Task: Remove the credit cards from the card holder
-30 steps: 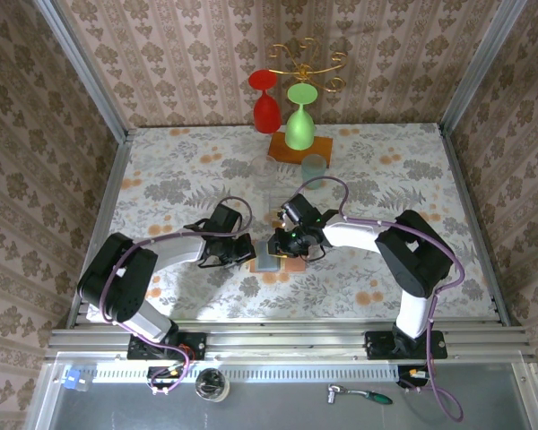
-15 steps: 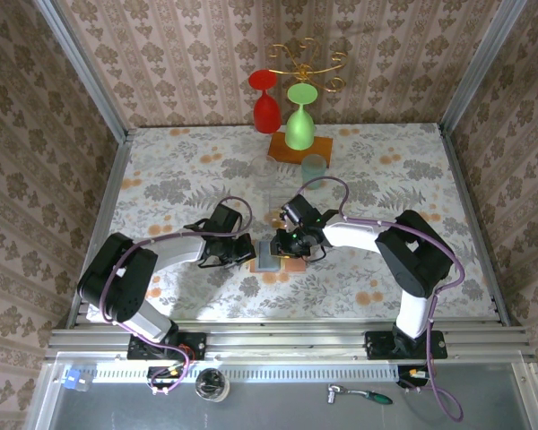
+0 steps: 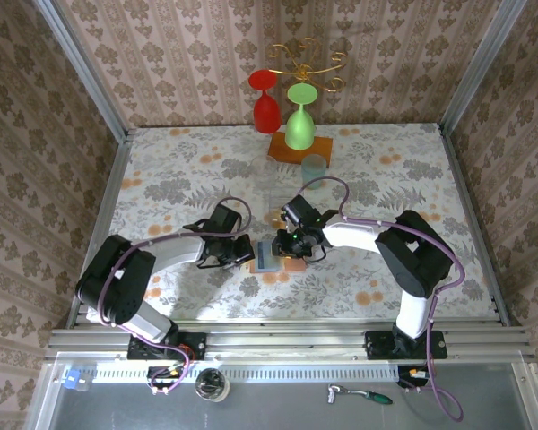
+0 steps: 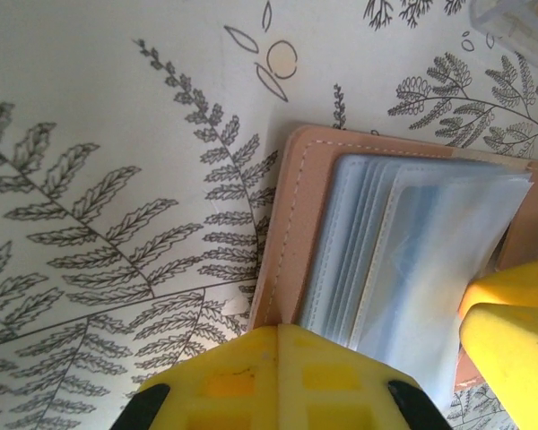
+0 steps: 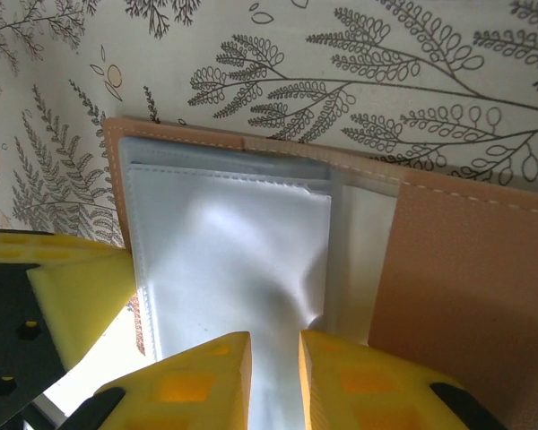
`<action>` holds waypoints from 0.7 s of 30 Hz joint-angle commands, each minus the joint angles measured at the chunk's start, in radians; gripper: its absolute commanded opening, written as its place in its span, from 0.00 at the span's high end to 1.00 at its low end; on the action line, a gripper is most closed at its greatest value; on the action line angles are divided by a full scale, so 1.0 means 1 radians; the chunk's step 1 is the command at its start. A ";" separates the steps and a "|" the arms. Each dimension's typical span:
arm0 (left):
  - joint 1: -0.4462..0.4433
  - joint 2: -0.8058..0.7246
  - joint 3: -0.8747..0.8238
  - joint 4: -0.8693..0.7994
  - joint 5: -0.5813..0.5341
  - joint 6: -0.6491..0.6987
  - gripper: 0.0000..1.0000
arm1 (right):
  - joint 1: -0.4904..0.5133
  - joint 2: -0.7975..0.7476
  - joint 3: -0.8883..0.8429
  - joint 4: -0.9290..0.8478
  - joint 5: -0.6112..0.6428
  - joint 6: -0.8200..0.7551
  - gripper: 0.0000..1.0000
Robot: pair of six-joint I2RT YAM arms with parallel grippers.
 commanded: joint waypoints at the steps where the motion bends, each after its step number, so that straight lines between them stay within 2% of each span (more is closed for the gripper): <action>1: -0.004 -0.036 0.012 -0.035 -0.016 0.008 0.99 | 0.006 -0.031 -0.020 -0.034 0.031 -0.016 0.77; 5: -0.002 -0.061 0.012 -0.010 0.006 -0.017 0.94 | 0.006 -0.027 -0.021 -0.027 0.024 -0.016 0.77; 10: -0.002 -0.101 0.012 0.023 0.024 -0.052 0.83 | 0.006 -0.027 -0.023 -0.024 0.023 -0.013 0.77; 14: -0.004 -0.101 -0.010 0.117 0.074 -0.107 0.74 | 0.006 -0.024 -0.023 -0.022 0.021 -0.012 0.77; 21: -0.011 -0.062 -0.036 0.215 0.114 -0.158 0.72 | 0.006 -0.023 -0.023 -0.017 0.015 -0.010 0.77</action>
